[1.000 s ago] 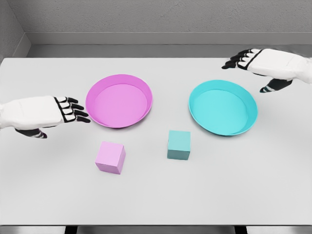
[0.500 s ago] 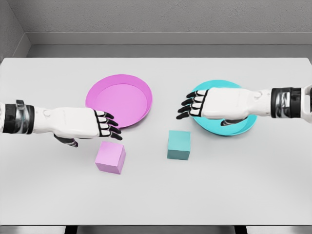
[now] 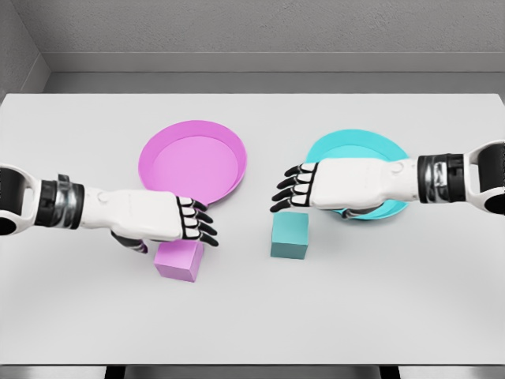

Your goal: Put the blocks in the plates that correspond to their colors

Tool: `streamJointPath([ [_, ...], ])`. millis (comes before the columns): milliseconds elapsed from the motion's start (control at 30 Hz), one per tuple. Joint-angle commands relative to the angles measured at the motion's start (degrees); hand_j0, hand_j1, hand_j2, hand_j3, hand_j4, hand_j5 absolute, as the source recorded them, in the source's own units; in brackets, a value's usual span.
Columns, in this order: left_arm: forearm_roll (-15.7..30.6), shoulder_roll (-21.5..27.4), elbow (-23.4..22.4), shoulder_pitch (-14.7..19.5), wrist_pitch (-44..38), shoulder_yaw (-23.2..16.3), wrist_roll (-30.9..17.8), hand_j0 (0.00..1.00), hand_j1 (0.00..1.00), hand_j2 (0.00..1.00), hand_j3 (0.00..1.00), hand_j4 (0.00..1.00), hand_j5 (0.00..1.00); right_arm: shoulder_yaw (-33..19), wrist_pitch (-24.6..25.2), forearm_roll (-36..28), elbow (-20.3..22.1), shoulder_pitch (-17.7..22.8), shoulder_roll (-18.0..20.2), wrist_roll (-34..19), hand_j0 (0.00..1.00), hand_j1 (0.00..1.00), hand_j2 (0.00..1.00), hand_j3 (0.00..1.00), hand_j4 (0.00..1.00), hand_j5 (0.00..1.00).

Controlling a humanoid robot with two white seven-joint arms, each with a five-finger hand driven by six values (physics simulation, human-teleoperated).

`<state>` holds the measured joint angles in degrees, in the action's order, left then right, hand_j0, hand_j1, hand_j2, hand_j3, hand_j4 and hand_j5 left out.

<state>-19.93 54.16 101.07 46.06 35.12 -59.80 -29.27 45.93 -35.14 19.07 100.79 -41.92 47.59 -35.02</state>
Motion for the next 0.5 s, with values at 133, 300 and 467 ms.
streamJointPath([
  [133,0.33,-0.89,0.00,-0.09,-0.12,-1.02,-1.05,1.00,1.00,1.00,1.00,1.00,1.00,2.41,0.14,-0.26,0.02,0.00,-1.36,0.02,1.00,1.00,1.00,1.00,1.00,1.00],
  [300,0.33,-0.72,0.00,-0.09,-0.12,-1.02,-1.05,1.00,1.00,1.00,1.00,1.00,1.00,3.90,0.14,-0.26,0.02,0.00,-2.15,0.02,1.00,1.00,1.00,1.00,1.00,1.00],
  [467,0.16,-0.89,0.00,-0.97,-0.12,-1.11,-1.49,1.00,1.00,1.00,1.00,1.00,1.00,5.13,0.14,1.67,0.02,0.09,-2.15,0.02,1.00,1.00,1.00,1.00,1.00,1.00],
])
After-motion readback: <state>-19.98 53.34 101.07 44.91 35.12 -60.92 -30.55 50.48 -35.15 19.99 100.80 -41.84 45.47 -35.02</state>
